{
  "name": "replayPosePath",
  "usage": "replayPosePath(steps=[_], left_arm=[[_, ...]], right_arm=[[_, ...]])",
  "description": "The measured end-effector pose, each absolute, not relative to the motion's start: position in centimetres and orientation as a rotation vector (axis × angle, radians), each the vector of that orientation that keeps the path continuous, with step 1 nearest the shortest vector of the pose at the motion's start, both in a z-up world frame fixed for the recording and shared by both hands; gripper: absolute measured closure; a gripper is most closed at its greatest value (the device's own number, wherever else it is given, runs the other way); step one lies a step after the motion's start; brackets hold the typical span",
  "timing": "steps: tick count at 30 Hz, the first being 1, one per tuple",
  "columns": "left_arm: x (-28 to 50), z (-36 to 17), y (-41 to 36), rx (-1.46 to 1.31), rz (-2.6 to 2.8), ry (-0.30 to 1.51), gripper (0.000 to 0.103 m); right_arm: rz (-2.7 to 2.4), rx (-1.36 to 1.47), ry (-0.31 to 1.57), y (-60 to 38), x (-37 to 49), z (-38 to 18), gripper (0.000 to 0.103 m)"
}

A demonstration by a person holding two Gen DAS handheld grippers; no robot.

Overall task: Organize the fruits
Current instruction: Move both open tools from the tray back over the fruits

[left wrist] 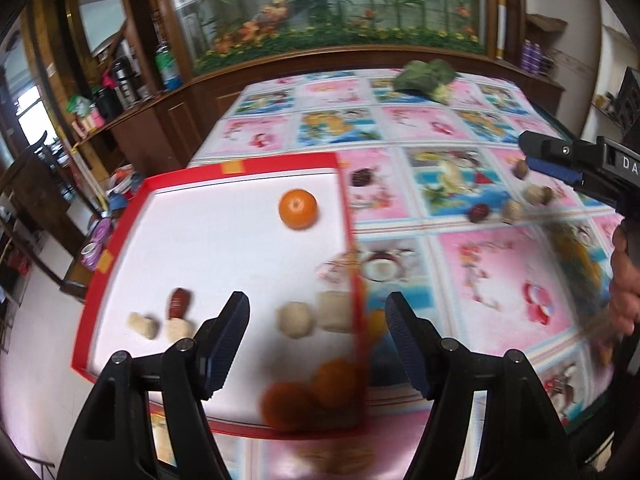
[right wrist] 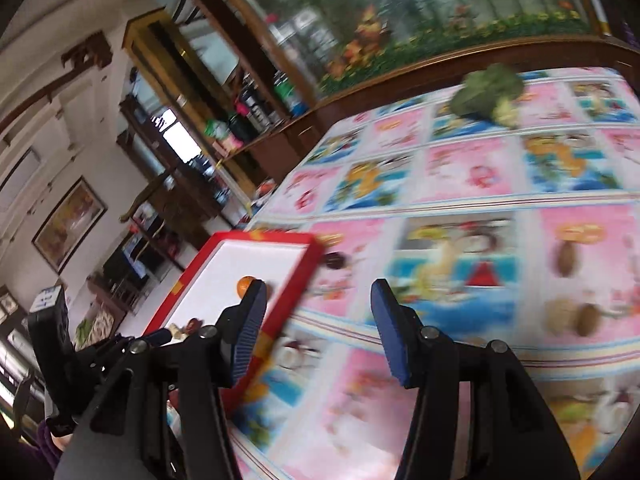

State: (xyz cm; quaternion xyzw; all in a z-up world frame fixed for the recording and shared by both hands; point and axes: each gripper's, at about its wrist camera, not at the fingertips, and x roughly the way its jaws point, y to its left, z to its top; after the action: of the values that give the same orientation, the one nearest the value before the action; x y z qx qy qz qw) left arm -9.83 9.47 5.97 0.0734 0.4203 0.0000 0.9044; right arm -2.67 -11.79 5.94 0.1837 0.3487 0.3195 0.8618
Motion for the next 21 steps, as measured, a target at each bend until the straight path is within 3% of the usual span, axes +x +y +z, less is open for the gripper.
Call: replayPosePath(steps=[10,21], left_arm=[[-10.2,5.1,5.9,0.18,-0.09,0.907,0.031],[-9.9,5.1,4.5,0.167,-0.127,0.919,0.03]], right_arm=[[0.571,0.328,0.7,-21.5,-5.3,5.7,0.047],[0.62,0.146,0.834,-17.1,-5.4,3.0,0.047]])
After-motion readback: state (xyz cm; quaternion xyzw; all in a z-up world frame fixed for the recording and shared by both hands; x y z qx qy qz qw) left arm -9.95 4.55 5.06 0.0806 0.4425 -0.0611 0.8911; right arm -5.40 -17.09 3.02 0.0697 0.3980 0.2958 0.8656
